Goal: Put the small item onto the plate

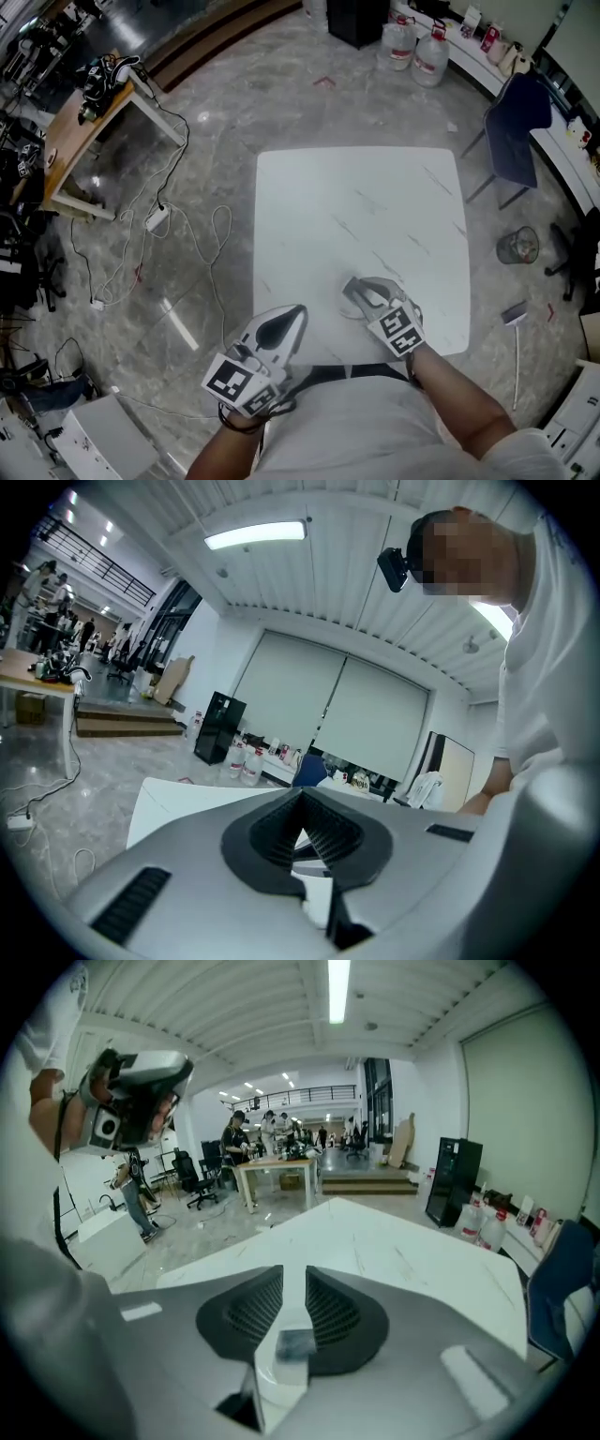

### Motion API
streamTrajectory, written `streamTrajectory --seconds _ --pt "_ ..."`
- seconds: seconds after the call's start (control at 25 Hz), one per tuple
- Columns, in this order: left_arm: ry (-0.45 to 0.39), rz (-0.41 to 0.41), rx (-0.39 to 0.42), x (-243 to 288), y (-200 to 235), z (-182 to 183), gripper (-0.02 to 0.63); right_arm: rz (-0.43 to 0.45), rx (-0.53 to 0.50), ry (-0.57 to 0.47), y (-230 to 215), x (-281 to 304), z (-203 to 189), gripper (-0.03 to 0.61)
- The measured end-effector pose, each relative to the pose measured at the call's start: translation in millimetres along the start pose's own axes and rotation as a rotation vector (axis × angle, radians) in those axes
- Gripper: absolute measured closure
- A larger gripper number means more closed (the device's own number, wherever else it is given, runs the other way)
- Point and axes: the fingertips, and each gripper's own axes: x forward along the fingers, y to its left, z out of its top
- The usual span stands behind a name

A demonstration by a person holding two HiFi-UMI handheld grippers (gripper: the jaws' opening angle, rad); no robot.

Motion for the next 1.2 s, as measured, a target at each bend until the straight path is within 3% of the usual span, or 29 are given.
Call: streamTrajectory --seconds 0.32,0.6,0.72,0.92,1.2 --pt "-0.052 -0.08 0.08 -12.0 -21.7 41.2 0.609 0.041 0.025 -0.224 30.4 -69.5 90.8 0.575" --pt "-0.108 -0.167 0.122 -35.2 -45.0 85.5 0.609 -0.023 0.015 -0.462 59.8 -153.2 196.7 0.577" --pt "-0.134 -0.197 0.146 -44.9 -55.3 104.4 0.609 -0.068 -0.015 -0.517 71.4 -182.6 233.0 0.577" --pt "-0.172 -0.249 0.199 -56.8 -77.6 138.4 0.609 -0.154 -0.054 -0.569 89.3 -220.2 269.4 0.577" --pt "-0.19 -0.288 0.238 -71.3 -92.1 165.4 0.609 -0.198 -0.089 -0.647 114.2 -246.3 299.4 0.577"
